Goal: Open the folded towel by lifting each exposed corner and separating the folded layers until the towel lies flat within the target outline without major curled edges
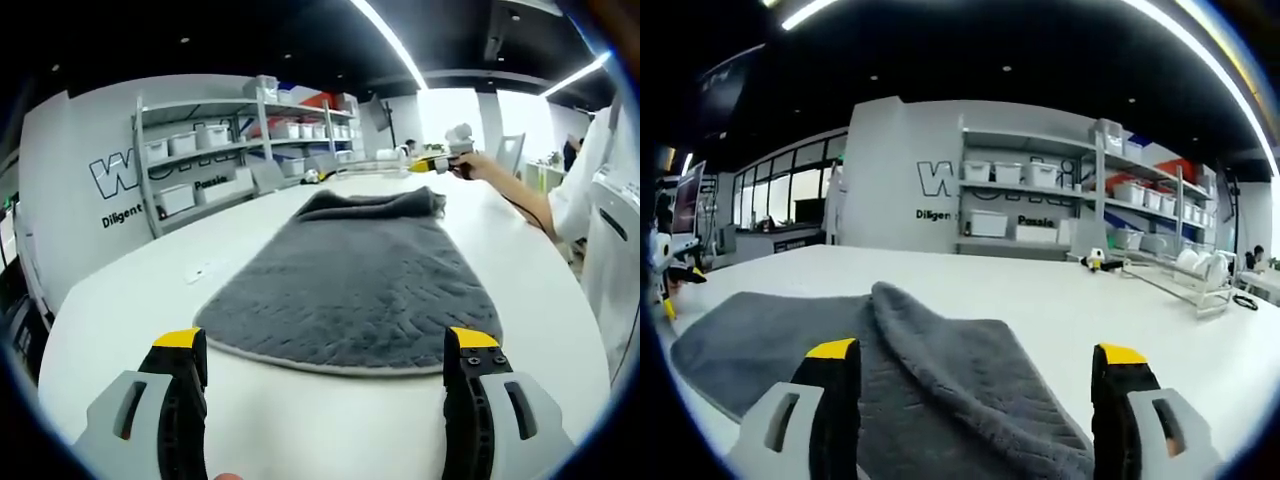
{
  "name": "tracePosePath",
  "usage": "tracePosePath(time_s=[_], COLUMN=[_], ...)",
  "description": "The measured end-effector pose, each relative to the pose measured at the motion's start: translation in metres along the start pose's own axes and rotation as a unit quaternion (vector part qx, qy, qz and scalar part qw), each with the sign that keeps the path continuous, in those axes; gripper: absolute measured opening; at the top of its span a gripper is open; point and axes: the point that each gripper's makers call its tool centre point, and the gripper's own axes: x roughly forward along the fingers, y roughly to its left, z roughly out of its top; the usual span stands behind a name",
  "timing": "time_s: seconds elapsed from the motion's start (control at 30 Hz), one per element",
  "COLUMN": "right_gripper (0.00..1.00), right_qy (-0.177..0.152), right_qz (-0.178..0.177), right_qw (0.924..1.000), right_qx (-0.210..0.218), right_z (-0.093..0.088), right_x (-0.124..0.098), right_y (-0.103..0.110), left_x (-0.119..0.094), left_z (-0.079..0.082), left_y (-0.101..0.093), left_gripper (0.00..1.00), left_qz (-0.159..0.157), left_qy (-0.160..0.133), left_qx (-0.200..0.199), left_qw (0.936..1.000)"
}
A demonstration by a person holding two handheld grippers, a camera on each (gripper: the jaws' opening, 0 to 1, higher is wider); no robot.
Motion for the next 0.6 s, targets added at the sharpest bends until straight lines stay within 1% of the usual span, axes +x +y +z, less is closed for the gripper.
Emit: tracePosePath(time_s=[0.6], right_gripper=[0.97], right_qy=[0.002], right_qz=[0.003], right_qw=[1.0000], right_qx=[-0.001], right_z=[-0.0008], right_x=[0.0006], right_y=[0.0024], left_x=[0.0012], left_z=[-0.0015], left_y=[0.0006], left_gripper=[0.97], left_qz=[0.000], left_qy=[0.003], left_qx=[-0.002], left_qw=[1.0000])
